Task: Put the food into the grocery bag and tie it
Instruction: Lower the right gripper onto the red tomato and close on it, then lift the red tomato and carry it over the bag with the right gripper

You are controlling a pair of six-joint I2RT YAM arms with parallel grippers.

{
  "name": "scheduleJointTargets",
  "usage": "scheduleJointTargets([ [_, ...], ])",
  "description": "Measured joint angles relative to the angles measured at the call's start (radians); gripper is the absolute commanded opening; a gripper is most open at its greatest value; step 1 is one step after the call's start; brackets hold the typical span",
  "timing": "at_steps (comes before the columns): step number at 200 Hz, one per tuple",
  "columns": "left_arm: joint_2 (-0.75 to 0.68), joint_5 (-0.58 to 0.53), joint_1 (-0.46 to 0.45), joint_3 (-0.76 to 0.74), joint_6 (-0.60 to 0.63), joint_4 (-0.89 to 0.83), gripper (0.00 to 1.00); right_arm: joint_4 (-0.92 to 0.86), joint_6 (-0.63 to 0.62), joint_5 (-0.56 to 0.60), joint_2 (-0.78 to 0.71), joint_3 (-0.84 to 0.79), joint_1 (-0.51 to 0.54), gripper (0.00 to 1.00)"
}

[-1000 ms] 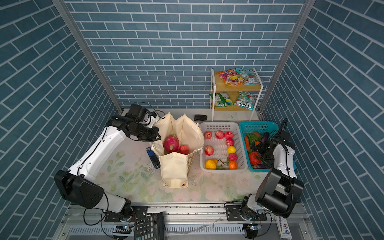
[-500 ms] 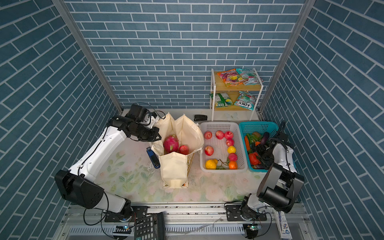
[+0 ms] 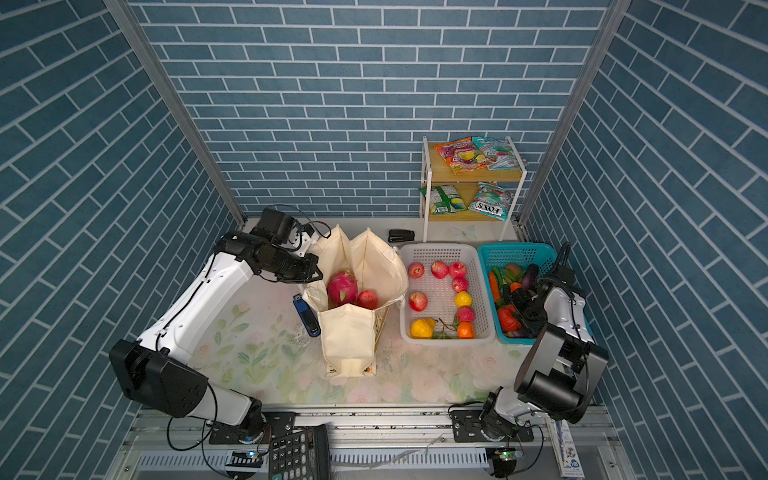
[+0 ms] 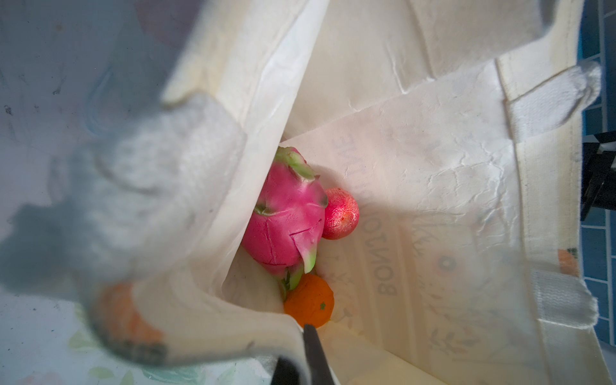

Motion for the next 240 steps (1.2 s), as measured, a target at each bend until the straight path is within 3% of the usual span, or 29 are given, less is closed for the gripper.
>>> scheduleJointTargets([
  [144, 0.000, 0.002, 0.000, -0.017, -0.018, 0.024, 0.05, 0.010, 0.044, 0.005, 0.006, 0.000, 0.005, 0.65],
  [203, 0.006, 0.002, 0.000, -0.017, -0.017, 0.023, 0.05, -0.024, 0.136, 0.041, -0.157, 0.004, 0.006, 0.59],
  [240, 0.008, 0.002, 0.000, -0.017, -0.013, 0.021, 0.05, -0.069, 0.175, 0.090, -0.230, 0.092, 0.009, 0.56],
])
